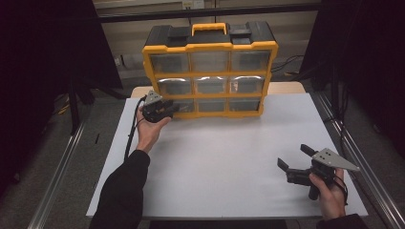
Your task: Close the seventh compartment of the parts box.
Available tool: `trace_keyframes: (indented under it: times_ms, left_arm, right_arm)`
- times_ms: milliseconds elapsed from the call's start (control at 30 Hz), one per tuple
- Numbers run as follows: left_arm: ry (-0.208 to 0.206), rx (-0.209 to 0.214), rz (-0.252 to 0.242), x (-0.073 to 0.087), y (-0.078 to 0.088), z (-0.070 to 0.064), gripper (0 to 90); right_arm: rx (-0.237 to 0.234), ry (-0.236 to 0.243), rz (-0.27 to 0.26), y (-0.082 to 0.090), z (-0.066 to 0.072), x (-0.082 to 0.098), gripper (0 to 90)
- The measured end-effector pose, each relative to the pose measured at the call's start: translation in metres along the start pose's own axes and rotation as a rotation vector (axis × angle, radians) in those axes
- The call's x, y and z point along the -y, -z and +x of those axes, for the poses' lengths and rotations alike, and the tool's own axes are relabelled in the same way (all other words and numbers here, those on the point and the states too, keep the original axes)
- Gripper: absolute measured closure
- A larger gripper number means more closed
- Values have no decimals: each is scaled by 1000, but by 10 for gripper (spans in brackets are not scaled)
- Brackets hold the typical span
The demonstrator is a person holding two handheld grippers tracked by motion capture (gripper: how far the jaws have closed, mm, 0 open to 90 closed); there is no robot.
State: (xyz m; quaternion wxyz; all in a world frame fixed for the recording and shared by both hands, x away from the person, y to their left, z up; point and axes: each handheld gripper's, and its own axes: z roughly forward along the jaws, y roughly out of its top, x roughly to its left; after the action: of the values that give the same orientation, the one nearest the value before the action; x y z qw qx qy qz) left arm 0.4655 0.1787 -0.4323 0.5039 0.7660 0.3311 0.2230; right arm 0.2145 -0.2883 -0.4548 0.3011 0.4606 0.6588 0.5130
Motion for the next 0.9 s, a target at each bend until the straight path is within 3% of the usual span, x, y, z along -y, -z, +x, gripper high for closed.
trace_keyframes:
  times_ms: [33,133,300,467,533,633,767,800,867,900]
  left_arm:
    - [3,11,-6,0,0,-1,539]
    - [-12,-15,-13,0,3,-3,438]
    - [14,-38,-26,-1,8,-8,241]
    - [18,-20,-30,3,13,-10,100]
    - [13,-25,-33,4,16,-13,74]
    - [34,8,-49,7,20,-15,43]
    - [8,17,-41,9,26,-19,36]
    - [37,25,-48,11,27,-21,38]
    - [20,55,-53,12,30,-23,34]
    - [5,34,-45,13,32,-25,36]
  right_arm:
    - [0,-2,0,0,0,0,5]
    - [2,-1,0,0,0,0,5]
    - [4,-3,1,0,0,0,5]
    - [-2,0,3,0,1,-1,5]
    - [0,4,1,0,1,-1,5]
    - [4,4,0,0,1,-1,5]
    - [4,5,4,-1,1,-1,5]
    - [3,3,4,-1,1,-1,5]
    - [1,5,4,-2,1,-1,5]
    - [0,8,3,-2,1,-1,5]
